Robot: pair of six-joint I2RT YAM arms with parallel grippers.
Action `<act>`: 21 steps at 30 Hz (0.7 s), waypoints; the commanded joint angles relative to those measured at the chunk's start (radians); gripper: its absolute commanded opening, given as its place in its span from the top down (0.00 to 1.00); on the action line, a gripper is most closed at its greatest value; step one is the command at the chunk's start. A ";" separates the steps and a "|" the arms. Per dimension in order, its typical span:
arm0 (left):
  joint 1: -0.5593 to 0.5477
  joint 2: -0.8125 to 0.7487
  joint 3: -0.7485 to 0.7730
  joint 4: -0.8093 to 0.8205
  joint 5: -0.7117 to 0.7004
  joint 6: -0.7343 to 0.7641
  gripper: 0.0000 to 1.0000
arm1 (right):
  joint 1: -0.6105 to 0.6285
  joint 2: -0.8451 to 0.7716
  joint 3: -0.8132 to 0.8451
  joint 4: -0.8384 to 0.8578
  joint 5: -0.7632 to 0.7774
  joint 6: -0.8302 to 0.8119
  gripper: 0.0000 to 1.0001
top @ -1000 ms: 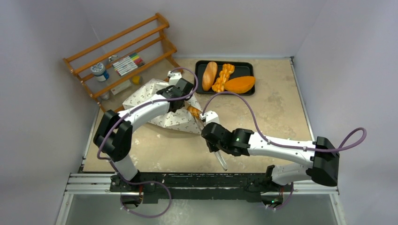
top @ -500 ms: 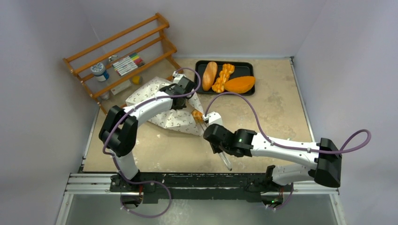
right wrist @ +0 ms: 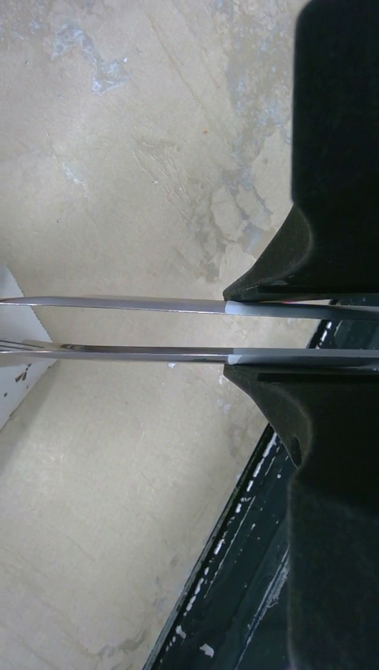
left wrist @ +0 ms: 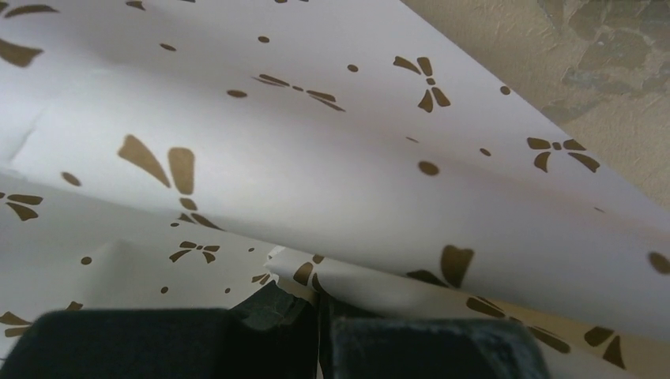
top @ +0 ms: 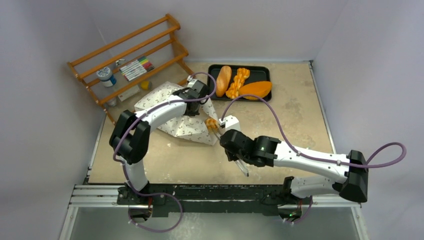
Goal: Take the fake bread out of the paper bag
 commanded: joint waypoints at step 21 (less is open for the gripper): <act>0.034 0.200 0.198 -0.051 -0.082 0.086 0.96 | 0.005 -0.138 0.057 -0.105 0.060 0.045 0.97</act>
